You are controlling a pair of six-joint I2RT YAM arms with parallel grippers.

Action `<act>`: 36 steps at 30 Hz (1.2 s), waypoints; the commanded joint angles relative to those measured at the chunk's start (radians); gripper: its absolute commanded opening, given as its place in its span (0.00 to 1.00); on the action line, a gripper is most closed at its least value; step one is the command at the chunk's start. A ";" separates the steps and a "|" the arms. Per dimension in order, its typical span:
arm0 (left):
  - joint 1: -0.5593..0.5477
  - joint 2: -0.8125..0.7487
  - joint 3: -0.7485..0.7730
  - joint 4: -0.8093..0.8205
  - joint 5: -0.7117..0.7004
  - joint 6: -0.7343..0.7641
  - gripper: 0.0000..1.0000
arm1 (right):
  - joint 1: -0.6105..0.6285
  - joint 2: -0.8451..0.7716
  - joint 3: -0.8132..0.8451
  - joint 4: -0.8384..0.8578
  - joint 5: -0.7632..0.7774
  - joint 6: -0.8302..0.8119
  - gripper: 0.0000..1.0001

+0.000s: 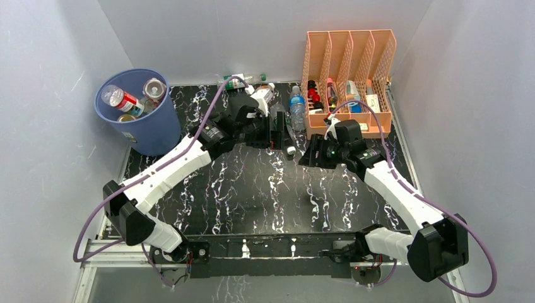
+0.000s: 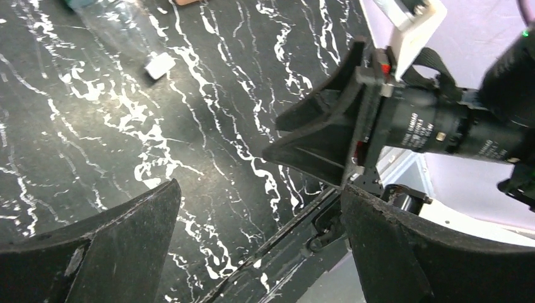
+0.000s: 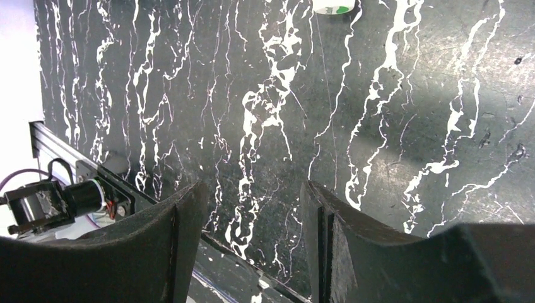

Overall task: Put the plastic bottles in the bin
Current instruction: Pick up the plastic bottle at the center of the board.

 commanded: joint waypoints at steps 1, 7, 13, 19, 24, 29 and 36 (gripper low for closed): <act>-0.045 -0.004 -0.043 0.091 0.020 -0.044 0.98 | 0.002 0.020 0.065 0.090 -0.033 0.051 0.67; -0.155 0.269 0.047 0.083 -0.103 -0.044 0.76 | 0.006 0.012 0.081 0.205 -0.218 0.105 0.67; -0.187 0.266 0.035 0.128 -0.110 -0.067 0.67 | 0.005 -0.086 0.043 0.150 -0.151 0.069 0.67; -0.188 0.097 0.059 -0.016 -0.222 -0.063 0.67 | 0.004 -0.135 0.023 0.076 -0.112 0.054 0.67; -0.188 -0.062 0.027 -0.105 -0.313 -0.098 0.69 | 0.004 -0.182 0.074 0.024 -0.151 0.048 0.67; -0.188 -0.148 0.011 -0.192 -0.392 -0.124 0.72 | 0.004 -0.218 0.149 -0.004 -0.182 0.066 0.67; -0.188 -0.192 0.011 -0.238 -0.424 -0.137 0.73 | 0.004 -0.167 0.282 0.012 -0.248 0.069 0.67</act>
